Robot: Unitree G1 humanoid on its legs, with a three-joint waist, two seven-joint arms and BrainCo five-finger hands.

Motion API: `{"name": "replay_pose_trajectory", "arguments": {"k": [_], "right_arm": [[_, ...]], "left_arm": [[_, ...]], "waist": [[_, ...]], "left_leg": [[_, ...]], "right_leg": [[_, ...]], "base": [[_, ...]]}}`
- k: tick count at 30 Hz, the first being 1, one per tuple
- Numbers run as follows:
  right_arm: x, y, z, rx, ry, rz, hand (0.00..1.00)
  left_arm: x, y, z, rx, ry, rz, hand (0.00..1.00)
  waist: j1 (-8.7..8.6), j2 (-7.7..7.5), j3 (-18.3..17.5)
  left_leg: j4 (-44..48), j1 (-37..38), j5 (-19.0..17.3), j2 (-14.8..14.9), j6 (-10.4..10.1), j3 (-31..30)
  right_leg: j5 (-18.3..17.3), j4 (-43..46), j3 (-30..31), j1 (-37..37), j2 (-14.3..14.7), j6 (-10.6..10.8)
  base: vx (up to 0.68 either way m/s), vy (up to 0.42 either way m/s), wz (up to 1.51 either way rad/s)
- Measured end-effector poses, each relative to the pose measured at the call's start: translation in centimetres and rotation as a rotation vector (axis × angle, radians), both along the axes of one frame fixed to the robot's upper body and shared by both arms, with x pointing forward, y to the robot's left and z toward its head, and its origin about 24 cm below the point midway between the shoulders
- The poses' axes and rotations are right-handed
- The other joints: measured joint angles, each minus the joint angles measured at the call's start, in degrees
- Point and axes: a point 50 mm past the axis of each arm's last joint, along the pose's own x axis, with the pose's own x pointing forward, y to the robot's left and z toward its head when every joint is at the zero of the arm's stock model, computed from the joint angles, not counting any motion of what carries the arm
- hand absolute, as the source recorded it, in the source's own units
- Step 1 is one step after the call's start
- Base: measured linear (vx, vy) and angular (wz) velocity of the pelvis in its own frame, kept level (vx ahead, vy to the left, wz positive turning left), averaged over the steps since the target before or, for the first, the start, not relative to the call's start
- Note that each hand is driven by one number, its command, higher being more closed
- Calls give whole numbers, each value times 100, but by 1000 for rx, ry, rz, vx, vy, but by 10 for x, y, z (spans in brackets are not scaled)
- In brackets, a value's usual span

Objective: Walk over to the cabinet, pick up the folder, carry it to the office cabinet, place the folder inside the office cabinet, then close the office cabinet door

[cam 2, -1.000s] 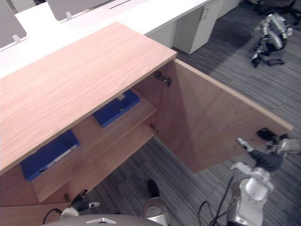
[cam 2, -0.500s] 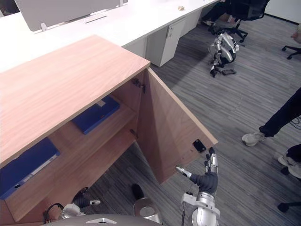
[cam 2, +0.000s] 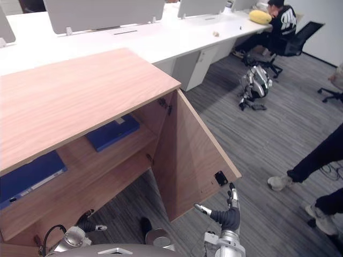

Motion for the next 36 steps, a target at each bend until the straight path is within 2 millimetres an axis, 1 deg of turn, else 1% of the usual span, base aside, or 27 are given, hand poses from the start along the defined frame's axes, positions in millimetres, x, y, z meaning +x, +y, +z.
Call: {"name": "replay_pose_trajectory", "arguments": {"k": [2, 4, 5, 6, 7, 8, 10, 11, 12, 13, 14, 15, 17, 18, 21, 23, 24, 26, 28, 29, 30, 31, 32, 33, 34, 35, 36], "right_arm": [[1, 6, -3, 28, 7, 23, 0], [2, 13, -6, 58, 19, 79, 0], [2, 17, -8, 90, 35, 120, 0], [2, 22, -9, 107, 50, 166, 0], [2, 24, -10, 114, 57, 191, 0], [1, 30, -12, 149, 70, 239, 0], [-1, 40, -14, 197, 89, 330, 0], [-1, 48, -15, 227, 97, 393, 0], [-2, 53, -15, 244, 99, 425, 0], [-1, 63, -14, 276, 91, 479, 0], [2, 70, -10, 293, 66, 508, 0], [13, 78, -1, 289, 3, 527, 0], [24, 79, 11, 260, -81, 507, 0], [32, 74, 21, 234, -146, 475, 0], [38, 61, 35, 168, -221, 410, 0], [40, 54, 38, 143, -246, 381, 0], [39, 52, 38, 135, -245, 372, 0], [40, 52, 38, 136, -246, 376, 0], [46, 56, 37, 141, -253, 396, 0], [53, 59, 32, 144, -247, 421, 0], [61, 61, 26, 136, -227, 455, 0], [65, 62, 23, 128, -217, 476, 0], [74, 62, 17, 112, -192, 512, 0], [83, 61, 12, 97, -176, 529, 0], [87, 61, 10, 91, -168, 533, 0], [94, 60, 6, 80, -152, 541, 0], [97, 59, 5, 75, -145, 542, 0]], "left_arm": [[-1, 5, 0, 12, 7, 8, 0], [0, 9, 1, 27, 9, 5, 0], [3, 13, 2, 44, 12, -10, 0], [5, 15, 2, 49, 16, -13, 0], [6, 15, 2, 50, 15, -14, 0], [9, 15, 3, 53, 10, -15, 0], [11, 17, 4, 58, 5, -15, 0], [13, 12, 4, 45, 1, -19, 0], [14, 12, 4, 46, -1, -20, 0], [14, 13, 5, 47, -3, -21, 0], [10, 14, 4, 48, 6, -17, 0], [-1, 8, -1, 28, 37, -7, 0], [-10, 2, -5, 12, 57, -3, 0], [-10, -1, -5, 6, 55, -4, 0], [-12, -4, -6, -3, 61, -5, 0], [-13, -7, -7, -7, 64, -12, 0], [-13, -8, -7, -10, 64, -17, 0], [-12, -10, -7, -12, 65, -33, 0], [-12, -13, -7, -17, 62, -50, 0], [-11, -14, -7, -18, 59, -60, 0], [-10, -16, -7, -19, 56, -70, 0], [-9, -16, -7, -20, 54, -72, 0], [-8, -19, -7, -24, 51, -84, 0], [-6, -23, -6, -34, 44, -88, 0], [-5, -25, -6, -39, 41, -89, 0], [-5, -27, -6, -46, 40, -88, 0], [-5, -28, -6, -47, 40, -88, 0]], "waist": [[19, -65, -3], [72, -161, 1], [103, -215, -6], [129, -234, -5], [131, -243, -2], [138, -273, -1], [155, -305, 3], [181, -237, 11], [181, -240, 9], [252, -365, -12], [339, -465, -75], [393, -384, -105], [380, -298, -132], [383, -236, -120], [369, -178, -117], [342, -164, -121], [335, -161, -122], [313, -149, -119], [330, -110, -131], [362, -84, -133], [412, -36, -144], [427, -7, -141], [448, 83, -161], [510, 181, -153], [553, 209, -165], [625, 280, -189], [661, 339, -190]], "left_leg": [[-2, 4, 6, 4, 19, -49], [-8, 3, 37, 19, 53, -54], [-24, 3, 65, 39, 63, -66], [-87, 9, 104, 77, 72, -78], [-109, 11, 120, 94, 65, -82], [-117, 13, 138, 103, 63, -117], [-386, 128, 330, 87, 50, -133], [-723, 219, 544, 171, 34, -150], [-831, 230, 608, 201, -4, -203], [-1024, 315, 741, 122, -70, -272], [-1148, 373, 891, 33, -119, -243], [-1377, 499, 1017, 42, -159, -225], [-1571, 611, 1198, 27, -225, -215], [-1572, 617, 1209, 28, -236, -195], [-1572, 696, 1180, 29, -245, -47], [-1572, 706, 1132, 3, -238, 48], [-1572, 702, 1105, -20, -240, 102], [-1571, 684, 1079, -53, -213, 111], [-1573, 661, 1048, -79, -201, 106], [-1573, 642, 1032, -101, -186, 88], [-1574, 581, 1023, -131, -169, 44], [-1574, 547, 1020, -153, -163, 12], [-1574, 432, 1023, -192, -122, -76], [-1574, 339, 1034, -235, -85, -191], [-1573, 302, 1055, -252, -40, -240], [-1573, 239, 1074, -286, -2, -358], [-1573, 201, 1077, -297, 9, -415]], "right_leg": [[-62, -9, -135, 17, -15, -69], [-117, -42, -184, 18, -11, -20], [-221, -72, -231, 27, -4, 118], [-336, -79, -243, 30, 27, 237], [-369, -44, -242, 22, 46, 200], [-445, 7, -254, 23, 51, 217], [-676, -56, -262, 57, 82, 541], [-694, 73, -266, 42, 221, 388], [-558, 264, -248, 34, 268, 140], [-680, 422, -196, 235, 171, 240], [-645, 242, -175, 369, 42, 293], [-601, 230, -173, 377, 88, 266], [-592, 231, -189, 366, 123, 270], [-480, 202, -169, 370, 137, 256], [-368, 99, -49, 414, 160, 233], [-289, 45, 46, 405, 158, 243], [-260, 6, 73, 407, 145, 229], [-258, -12, 79, 420, 118, 238], [-287, -13, 70, 416, 90, 252], [-315, -14, 49, 407, 64, 266], [-321, -15, 21, 385, 33, 265], [-322, -21, 6, 368, 17, 266], [-330, -27, -92, 308, -30, 266], [-336, -52, -171, 280, -83, 274], [-337, -71, -235, 279, -114, 276], [-337, -103, -333, 288, -165, 279], [-336, -106, -389, 286, -180, 281]], "base": [[-52, -4, -6], [-60, -13, -20], [-69, -40, -17], [-56, -44, -13], [-40, -41, -5], [-33, -44, 1], [-39, -60, 3], [-32, -53, 14], [5, -34, 36], [50, -39, 34], [49, -63, 20], [21, -67, 2], [20, -42, 5], [34, -39, -2], [23, 3, -28], [14, 30, -31], [9, 30, -24], [2, 31, -7], [-5, 12, 3], [11, 23, 11], [23, 22, 15], [23, 17, 27], [41, 29, 39], [33, 24, 44], [48, 37, 48], [44, 33, 41], [70, 44, 53]]}}
